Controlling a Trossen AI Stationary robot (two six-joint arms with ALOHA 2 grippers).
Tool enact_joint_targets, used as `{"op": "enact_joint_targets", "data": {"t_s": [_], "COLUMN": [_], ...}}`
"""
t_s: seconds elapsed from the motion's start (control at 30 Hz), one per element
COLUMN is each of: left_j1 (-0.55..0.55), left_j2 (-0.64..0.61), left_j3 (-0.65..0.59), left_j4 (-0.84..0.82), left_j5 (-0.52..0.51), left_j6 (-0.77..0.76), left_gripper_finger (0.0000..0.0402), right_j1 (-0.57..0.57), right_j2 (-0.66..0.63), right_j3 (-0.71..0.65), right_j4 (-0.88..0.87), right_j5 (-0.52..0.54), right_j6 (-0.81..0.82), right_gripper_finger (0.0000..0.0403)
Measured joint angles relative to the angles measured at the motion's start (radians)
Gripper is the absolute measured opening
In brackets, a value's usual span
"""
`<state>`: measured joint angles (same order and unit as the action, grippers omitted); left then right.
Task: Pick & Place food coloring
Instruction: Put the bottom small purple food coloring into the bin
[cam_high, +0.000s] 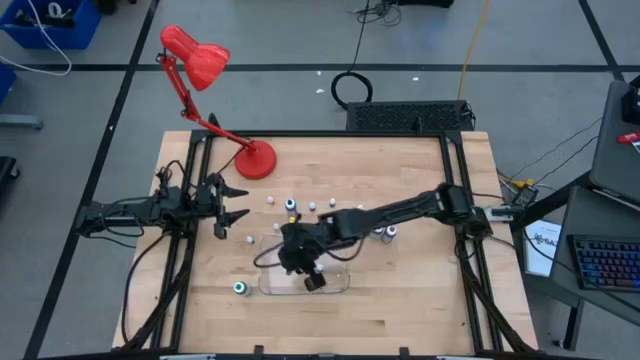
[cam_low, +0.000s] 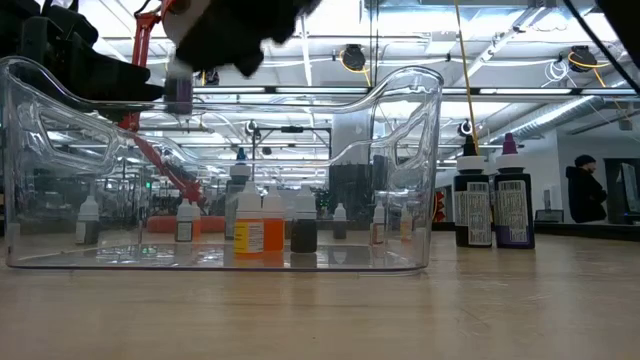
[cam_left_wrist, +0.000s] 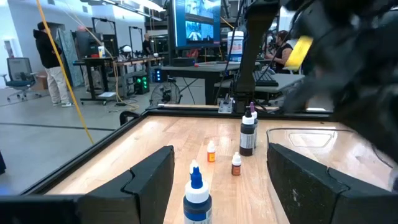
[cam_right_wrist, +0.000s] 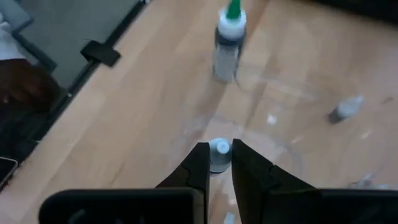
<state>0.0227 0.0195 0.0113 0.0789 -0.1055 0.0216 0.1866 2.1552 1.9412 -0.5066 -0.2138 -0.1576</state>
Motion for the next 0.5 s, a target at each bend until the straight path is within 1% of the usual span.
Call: {"op": "enact_joint_targets", "data": {"t_s": [0.1,0.17,0.33,0.5], "left_j1": [0.0,0.0,0.0,0.0], "left_j2": [0.0,0.0,0.0,0.0], "left_j3": [0.0,0.0,0.0,0.0], "left_j4": [0.0,0.0,0.0,0.0], "left_j5": [0.0,0.0,0.0,0.0], "left_j6": [0.0,0.0,0.0,0.0], "left_gripper_finger": [0.0257,0.0257,0.0257,0.0257], "right_j1": [-0.019,-0.027,-0.029,-0.028], "right_j2": [0.042,0.066,0.119,0.152], "right_j3": [0.0,0.0,0.0,0.0], "right_j4": [0.04,0.057,0.129,0.138], "right_j5": [-0.003,-0.026,-0.027,-0.023], "right_j6": [0.014,0.015,0.019,0.01], "right_gripper_finger": [0.0033,0.0033,0.0033,0.0033]}}
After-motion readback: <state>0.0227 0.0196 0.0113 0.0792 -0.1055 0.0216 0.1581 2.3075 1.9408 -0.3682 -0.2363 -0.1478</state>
